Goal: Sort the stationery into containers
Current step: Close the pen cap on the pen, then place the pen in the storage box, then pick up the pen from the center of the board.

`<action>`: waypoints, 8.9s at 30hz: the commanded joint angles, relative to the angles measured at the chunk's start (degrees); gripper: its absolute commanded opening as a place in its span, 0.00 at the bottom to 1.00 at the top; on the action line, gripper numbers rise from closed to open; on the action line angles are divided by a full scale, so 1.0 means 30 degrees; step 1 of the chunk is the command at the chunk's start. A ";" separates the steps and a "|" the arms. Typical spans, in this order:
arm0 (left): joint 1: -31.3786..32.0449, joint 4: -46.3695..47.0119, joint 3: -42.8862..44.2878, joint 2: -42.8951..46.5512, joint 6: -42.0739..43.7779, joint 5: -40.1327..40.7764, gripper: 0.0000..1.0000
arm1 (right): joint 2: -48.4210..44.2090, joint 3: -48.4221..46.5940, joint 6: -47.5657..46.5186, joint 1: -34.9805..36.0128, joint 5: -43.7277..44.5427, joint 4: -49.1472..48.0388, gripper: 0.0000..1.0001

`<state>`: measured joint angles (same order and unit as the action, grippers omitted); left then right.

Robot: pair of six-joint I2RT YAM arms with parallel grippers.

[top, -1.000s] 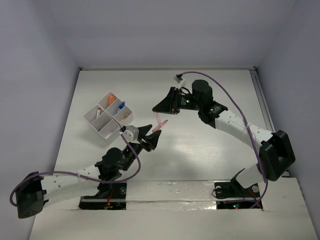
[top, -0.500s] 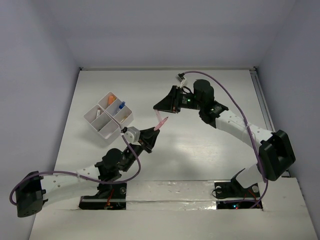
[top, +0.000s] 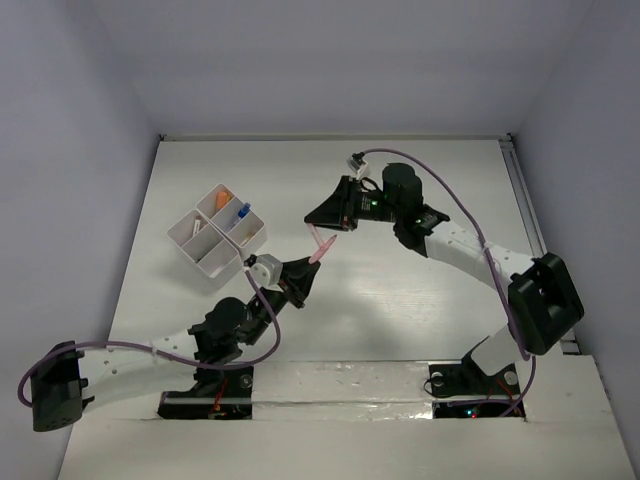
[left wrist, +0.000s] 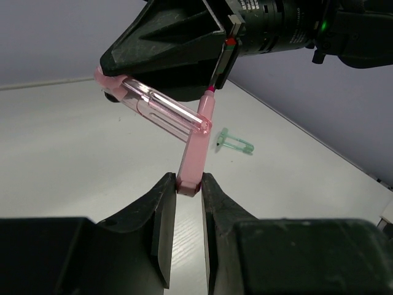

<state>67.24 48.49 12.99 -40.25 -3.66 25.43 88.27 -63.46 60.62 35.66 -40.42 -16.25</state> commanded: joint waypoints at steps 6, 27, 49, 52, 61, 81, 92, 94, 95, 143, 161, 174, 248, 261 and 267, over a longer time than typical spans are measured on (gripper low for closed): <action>0.0525 -0.1162 0.1295 0.1635 -0.2819 0.2301 0.00 | -0.1177 0.2488 0.0330 -0.0431 0.2186 -0.2374 0.16; 0.0525 0.0213 0.1879 -0.0146 -0.3058 0.3332 0.00 | -0.7391 0.8263 -0.0928 -0.0431 0.5156 -0.2875 0.21; 0.0525 0.1385 0.2144 -0.1349 -0.2588 0.2304 0.00 | -0.6073 0.7296 -0.1779 -0.0257 0.4275 -0.1409 0.17; 0.0525 0.1473 0.2260 -0.1495 -0.2647 0.2916 0.00 | -0.6220 0.7384 -0.1808 -0.0024 0.4684 -0.1410 0.16; 0.0525 0.3316 0.2348 -0.2138 -0.2238 0.4150 0.00 | -0.6367 0.8380 -0.1135 0.1382 0.6500 -0.2375 0.13; 0.0525 0.4052 0.3578 -0.1818 -0.0831 0.3916 0.00 | -0.4990 0.7560 -0.2803 0.3961 0.7644 -0.1234 0.00; 0.0525 0.3320 0.5861 -0.0880 0.1102 0.3564 0.00 | -0.3906 0.7267 -0.3946 0.6125 0.8991 -0.0238 0.00; 0.0525 0.3319 0.6126 -0.1026 0.1805 0.3535 0.00 | -0.3673 0.7296 -0.4181 0.6568 0.9371 0.0055 0.00; 0.0351 0.3377 0.6186 -0.1085 0.2009 0.3506 0.00 | -0.3555 0.7325 -0.4239 0.6977 0.9460 0.0143 0.00; -0.1262 -1.7009 1.1838 0.7293 -0.5256 0.2919 0.99 | 0.9797 -0.6553 -0.8164 0.5955 0.9577 -0.8174 0.00; -0.1262 -1.6983 1.0112 1.0928 -0.3526 0.6318 0.99 | 1.5371 -1.0779 -1.0567 0.7010 1.0457 -1.2043 0.00; -0.3045 -1.6955 1.0259 0.8466 -0.3057 0.4210 0.99 | 1.5489 -0.9901 -1.1856 0.7537 1.1014 -1.2776 0.06; -0.6242 -0.3009 0.2554 0.0966 -0.8184 -1.0528 0.99 | -0.1827 0.8880 -1.1271 -1.4260 0.8464 0.4800 0.74; -0.6242 -0.2482 0.2583 0.0175 -0.8037 -1.0498 0.99 | -0.0859 0.8291 -1.1771 -1.4260 0.7969 0.5888 0.62; -0.6242 -0.2423 0.2554 -0.0001 -0.8037 -1.0469 0.99 | 0.0165 0.7913 -1.1769 -1.4084 0.7732 0.5827 0.49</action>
<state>48.31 37.08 20.99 -40.42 -28.53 -5.74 86.83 -38.61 25.71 -6.76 -16.51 0.91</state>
